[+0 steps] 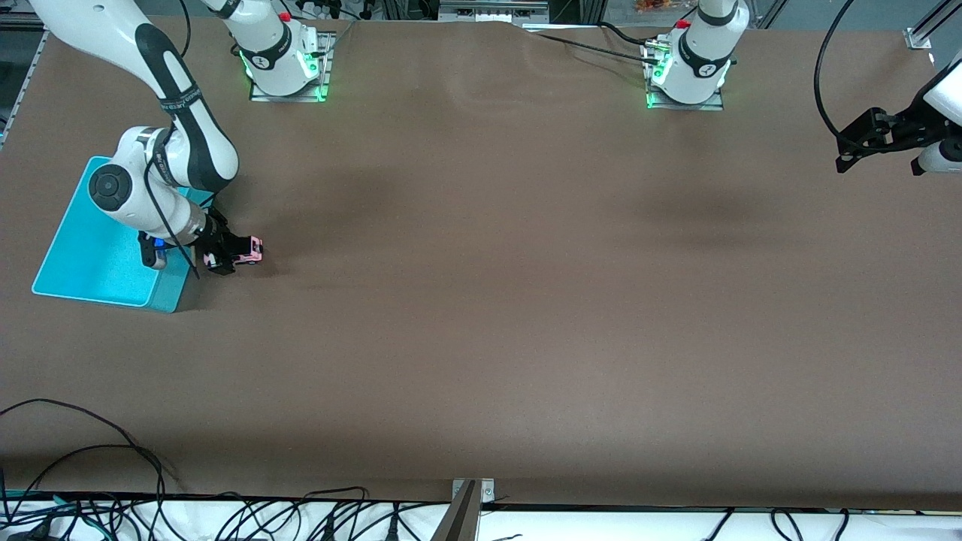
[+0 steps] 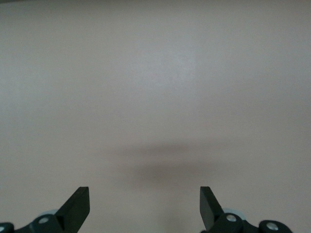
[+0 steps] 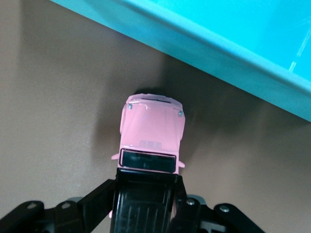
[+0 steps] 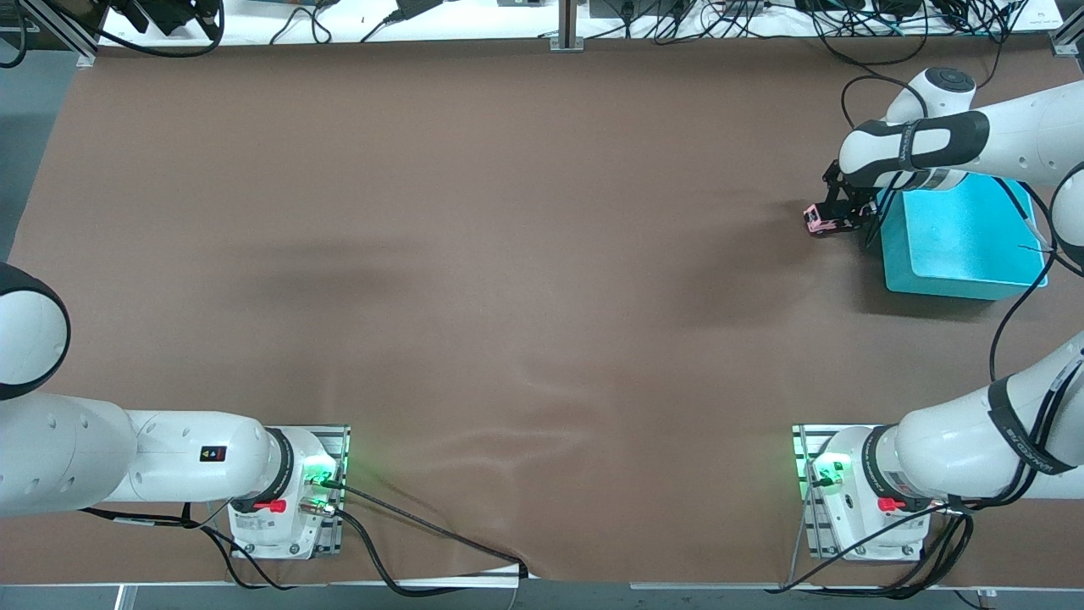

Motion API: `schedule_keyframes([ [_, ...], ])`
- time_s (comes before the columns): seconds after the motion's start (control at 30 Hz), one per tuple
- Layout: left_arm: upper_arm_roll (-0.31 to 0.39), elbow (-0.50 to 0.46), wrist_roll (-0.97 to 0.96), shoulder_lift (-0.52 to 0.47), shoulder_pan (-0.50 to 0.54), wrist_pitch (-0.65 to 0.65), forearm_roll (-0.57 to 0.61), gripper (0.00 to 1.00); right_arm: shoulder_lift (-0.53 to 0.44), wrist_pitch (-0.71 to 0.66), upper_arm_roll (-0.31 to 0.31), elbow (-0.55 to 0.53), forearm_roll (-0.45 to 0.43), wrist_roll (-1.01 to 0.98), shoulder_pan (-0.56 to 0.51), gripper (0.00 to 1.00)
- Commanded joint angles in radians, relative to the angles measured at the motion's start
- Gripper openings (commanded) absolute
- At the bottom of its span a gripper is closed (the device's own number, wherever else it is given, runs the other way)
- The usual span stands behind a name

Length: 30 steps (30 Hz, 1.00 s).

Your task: Wind and store pink jeep toy

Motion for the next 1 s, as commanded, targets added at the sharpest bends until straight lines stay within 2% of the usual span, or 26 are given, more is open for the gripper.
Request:
schedule_keyframes([
  [0.0,-0.001,0.001,-0.003,-0.011,0.004,-0.021,-0.017,1.00,0.000,0.002,0.005,-0.004,0.013,0.003,-0.001,0.00],
  [0.6,-0.002,0.002,-0.007,-0.011,0.004,-0.034,-0.017,1.00,-0.059,-0.081,0.058,0.087,0.013,-0.039,0.001,0.00],
  [0.97,-0.007,0.002,-0.009,-0.012,0.002,-0.036,-0.017,1.00,-0.094,-0.221,0.058,0.170,0.015,-0.270,0.001,0.00],
])
